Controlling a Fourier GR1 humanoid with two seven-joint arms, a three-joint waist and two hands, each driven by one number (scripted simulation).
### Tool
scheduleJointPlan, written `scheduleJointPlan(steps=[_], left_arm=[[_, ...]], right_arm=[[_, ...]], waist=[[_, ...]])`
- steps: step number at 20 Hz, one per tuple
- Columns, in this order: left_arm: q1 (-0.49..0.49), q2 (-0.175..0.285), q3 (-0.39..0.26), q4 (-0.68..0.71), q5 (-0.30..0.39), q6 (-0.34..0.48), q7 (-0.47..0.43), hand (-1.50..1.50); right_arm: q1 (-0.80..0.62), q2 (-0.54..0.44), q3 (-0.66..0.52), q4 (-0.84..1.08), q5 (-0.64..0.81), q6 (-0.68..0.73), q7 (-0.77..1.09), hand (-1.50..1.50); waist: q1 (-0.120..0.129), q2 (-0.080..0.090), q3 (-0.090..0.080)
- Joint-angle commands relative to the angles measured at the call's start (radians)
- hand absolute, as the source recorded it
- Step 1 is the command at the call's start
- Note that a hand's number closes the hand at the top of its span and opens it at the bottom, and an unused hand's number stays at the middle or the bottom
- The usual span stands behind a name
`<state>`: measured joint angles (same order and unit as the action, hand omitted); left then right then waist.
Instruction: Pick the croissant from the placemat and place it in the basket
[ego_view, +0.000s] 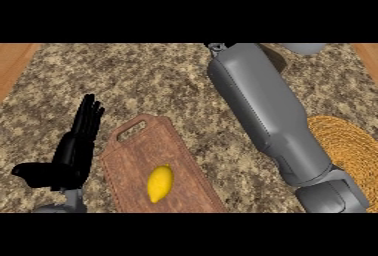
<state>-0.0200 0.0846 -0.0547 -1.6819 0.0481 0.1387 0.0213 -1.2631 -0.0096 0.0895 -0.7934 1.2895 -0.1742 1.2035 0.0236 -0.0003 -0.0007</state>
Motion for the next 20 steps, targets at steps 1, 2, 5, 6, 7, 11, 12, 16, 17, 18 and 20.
scheduleJointPlan(steps=[1, 2, 5, 6, 7, 11, 12, 16, 17, 18, 20], left_arm=[[0.026, 0.012, 0.018, -0.009, 0.015, -0.016, -0.021, 0.0], [-0.016, 0.01, 0.023, 0.041, 0.008, -0.011, -0.011, 0.0], [-0.038, 0.019, 0.039, 0.019, 0.023, -0.013, 0.024, 0.0], [-0.029, 0.009, 0.022, -0.004, -0.004, 0.012, 0.033, 0.0], [0.035, -0.024, -0.013, 0.005, -0.016, 0.008, -0.039, 0.0], [0.002, -0.006, 0.021, 0.03, 0.0, 0.0, -0.023, 0.0], [-0.035, -0.021, 0.004, 0.024, -0.02, 0.025, 0.0, 0.0], [-0.006, 0.023, 0.043, 0.017, 0.02, -0.023, 0.005, 0.0], [0.002, -0.011, 0.003, -0.001, -0.016, 0.011, 0.005, 0.0], [-0.02, -0.002, 0.016, 0.03, -0.004, -0.006, 0.0, 0.0], [-0.039, -0.01, 0.002, -0.003, -0.022, 0.019, 0.051, 0.0]], right_arm=[[0.056, 0.009, 0.009, -0.035, -0.001, -0.026, 0.184, 1.5], [0.063, 0.009, 0.008, -0.044, -0.006, -0.046, 0.192, 1.5], [0.099, 0.009, -0.02, -0.037, -0.001, -0.074, 0.141, 1.5], [0.131, 0.009, -0.011, -0.049, 0.016, -0.135, 0.149, 1.5], [0.136, 0.009, -0.026, -0.048, 0.024, -0.131, 0.135, 1.5], [0.171, 0.009, -0.002, -0.131, 0.012, -0.106, 0.152, 1.5], [0.201, 0.009, -0.003, -0.144, 0.001, -0.129, 0.153, 1.5], [0.244, 0.009, -0.055, -0.149, 0.068, -0.171, 0.185, 1.5], [0.215, 0.009, -0.085, -0.149, 0.065, -0.138, 0.182, 1.5], [0.23, 0.009, -0.07, -0.149, 0.053, -0.153, 0.188, 1.5], [0.273, 0.009, -0.103, -0.172, 0.03, -0.09, 0.097, -1.5]], waist=[[-0.012, -0.003, 0.0], [-0.017, -0.001, 0.0], [-0.016, 0.001, 0.0], [-0.013, 0.001, 0.001], [-0.012, 0.0, 0.0], [-0.02, -0.002, 0.0], [-0.023, -0.002, 0.001], [-0.022, -0.001, 0.0], [-0.02, -0.002, 0.0], [-0.017, 0.0, 0.0], [-0.025, -0.002, 0.001]])
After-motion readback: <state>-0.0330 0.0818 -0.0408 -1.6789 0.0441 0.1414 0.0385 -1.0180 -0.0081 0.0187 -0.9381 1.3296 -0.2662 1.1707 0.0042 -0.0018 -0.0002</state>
